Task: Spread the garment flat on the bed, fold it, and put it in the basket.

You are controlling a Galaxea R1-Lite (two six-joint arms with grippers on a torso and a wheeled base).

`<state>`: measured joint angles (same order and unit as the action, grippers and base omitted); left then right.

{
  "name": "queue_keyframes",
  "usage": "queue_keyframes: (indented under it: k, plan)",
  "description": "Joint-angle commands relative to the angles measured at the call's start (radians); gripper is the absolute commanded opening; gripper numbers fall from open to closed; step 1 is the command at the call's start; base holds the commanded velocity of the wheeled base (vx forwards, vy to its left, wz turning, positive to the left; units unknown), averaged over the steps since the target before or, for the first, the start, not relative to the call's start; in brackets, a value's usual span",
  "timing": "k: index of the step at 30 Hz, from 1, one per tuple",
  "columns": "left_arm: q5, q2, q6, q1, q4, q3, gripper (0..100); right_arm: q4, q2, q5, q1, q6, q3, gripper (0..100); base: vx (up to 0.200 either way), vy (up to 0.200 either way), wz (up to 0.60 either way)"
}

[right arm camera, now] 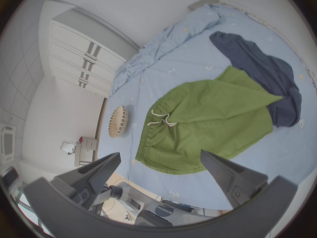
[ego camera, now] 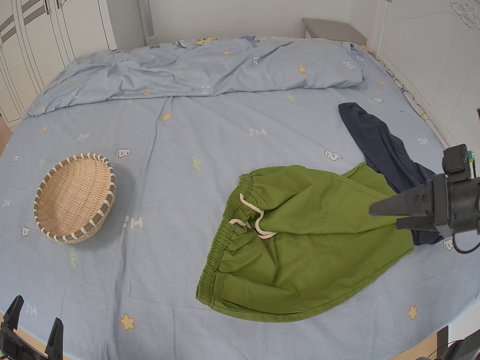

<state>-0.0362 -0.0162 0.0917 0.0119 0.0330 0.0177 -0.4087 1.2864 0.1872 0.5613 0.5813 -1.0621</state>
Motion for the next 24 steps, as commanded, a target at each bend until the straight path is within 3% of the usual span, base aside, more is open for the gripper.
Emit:
queue_keyframes:
  k: [1,3,6,9,12,16,19,24]
  plan:
    - [0.012,-0.068,-0.222,-0.029,0.122,0.309,100,0.025,-0.105,0.003,-0.035,-0.072,0.057,100,0.000,0.000,0.00]
    - [0.007,-0.226,-0.434,-0.118,0.064,0.522,100,0.041,-0.104,0.001,-0.043,-0.072,0.060,100,0.000,0.000,0.00]
    - [-0.082,-0.369,-0.340,-0.130,-0.120,0.677,100,0.064,-0.096,-0.018,-0.078,-0.081,0.083,100,0.000,0.000,0.00]
    - [-0.183,-0.594,-0.363,-0.141,-0.180,0.720,100,0.146,-0.073,-0.049,-0.103,-0.101,0.096,100,0.000,0.000,0.00]
    - [-0.206,-0.755,-0.437,-0.170,-0.173,0.736,100,0.225,-0.067,-0.052,-0.123,-0.104,0.120,100,0.000,0.000,0.00]
    - [-0.218,-0.961,-0.590,-0.365,-0.166,0.746,100,0.255,-0.071,-0.042,-0.123,-0.097,0.126,100,0.000,0.000,0.00]
    - [-0.220,-1.093,-0.642,-0.449,-0.173,0.774,100,0.238,-0.067,-0.045,-0.113,-0.098,0.137,100,0.000,0.000,0.00]
    - [-0.215,-1.306,-0.626,-0.452,-0.150,0.798,100,0.215,-0.048,-0.048,-0.124,-0.107,0.168,100,0.000,0.000,0.00]
